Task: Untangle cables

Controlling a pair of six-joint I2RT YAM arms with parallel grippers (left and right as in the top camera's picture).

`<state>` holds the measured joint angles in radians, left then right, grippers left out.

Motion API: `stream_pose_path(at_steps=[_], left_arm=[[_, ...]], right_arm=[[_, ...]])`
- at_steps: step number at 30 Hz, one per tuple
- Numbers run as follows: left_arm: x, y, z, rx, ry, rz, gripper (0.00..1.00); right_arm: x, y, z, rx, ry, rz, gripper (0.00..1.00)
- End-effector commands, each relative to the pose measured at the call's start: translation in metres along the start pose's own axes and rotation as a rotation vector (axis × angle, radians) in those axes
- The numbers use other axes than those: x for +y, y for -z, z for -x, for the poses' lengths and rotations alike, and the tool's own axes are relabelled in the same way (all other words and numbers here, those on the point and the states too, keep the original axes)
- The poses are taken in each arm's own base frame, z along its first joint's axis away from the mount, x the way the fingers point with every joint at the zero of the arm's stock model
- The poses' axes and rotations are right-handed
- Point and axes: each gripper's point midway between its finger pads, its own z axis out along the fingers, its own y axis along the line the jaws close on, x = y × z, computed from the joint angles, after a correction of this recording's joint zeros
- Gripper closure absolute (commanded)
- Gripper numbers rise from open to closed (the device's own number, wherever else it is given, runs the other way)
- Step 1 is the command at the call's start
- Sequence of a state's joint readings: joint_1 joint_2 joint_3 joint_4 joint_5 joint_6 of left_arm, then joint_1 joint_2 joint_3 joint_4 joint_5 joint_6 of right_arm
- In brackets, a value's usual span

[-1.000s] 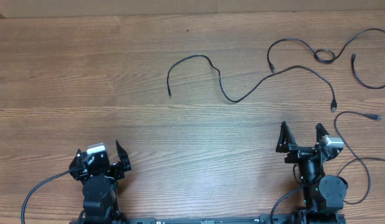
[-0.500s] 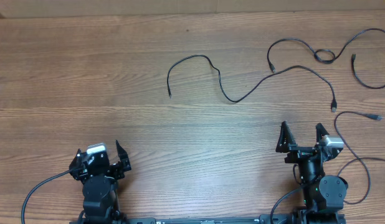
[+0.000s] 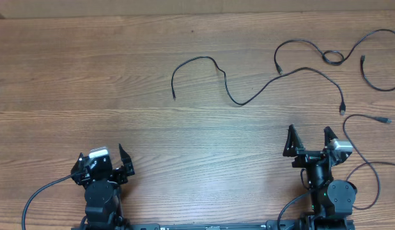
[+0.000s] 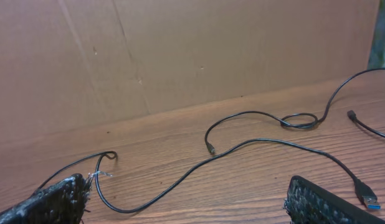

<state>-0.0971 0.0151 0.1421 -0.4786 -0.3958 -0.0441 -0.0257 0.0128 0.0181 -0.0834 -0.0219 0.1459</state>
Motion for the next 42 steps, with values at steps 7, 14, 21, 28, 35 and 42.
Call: stream_pose_path(at_steps=[7, 14, 21, 28, 35, 42], left_arm=[[0.001, -0.001, 0.0, -0.006, -0.017, 0.001, 0.0], [0.006, 0.0, 0.0, -0.007, -0.017, 0.032, 0.0], [0.006, 0.0, 0.0, -0.007, -0.017, 0.031, 0.0], [0.006, 0.0, 0.0, -0.007, -0.017, 0.032, 0.01], [-0.014, 0.0, -0.001, -0.004, -0.014, -0.084, 0.0], [-0.034, 0.003, -0.002, 0.0, -0.014, -0.201, 0.0]], right_arm=[[-0.001, 0.0, -0.002, -0.003, -0.006, -0.001, 0.0], [-0.001, 0.0, -0.002, -0.003, -0.006, -0.002, 0.0], [-0.001, 0.0, -0.002, -0.003, -0.006, -0.001, 0.0], [-0.001, 0.0, -0.002, -0.003, -0.006, -0.001, 0.0], [-0.001, 0.0, -0.002, -0.003, -0.006, -0.001, 0.0], [-0.001, 0.0, -0.002, -0.003, -0.006, -0.002, 0.0]])
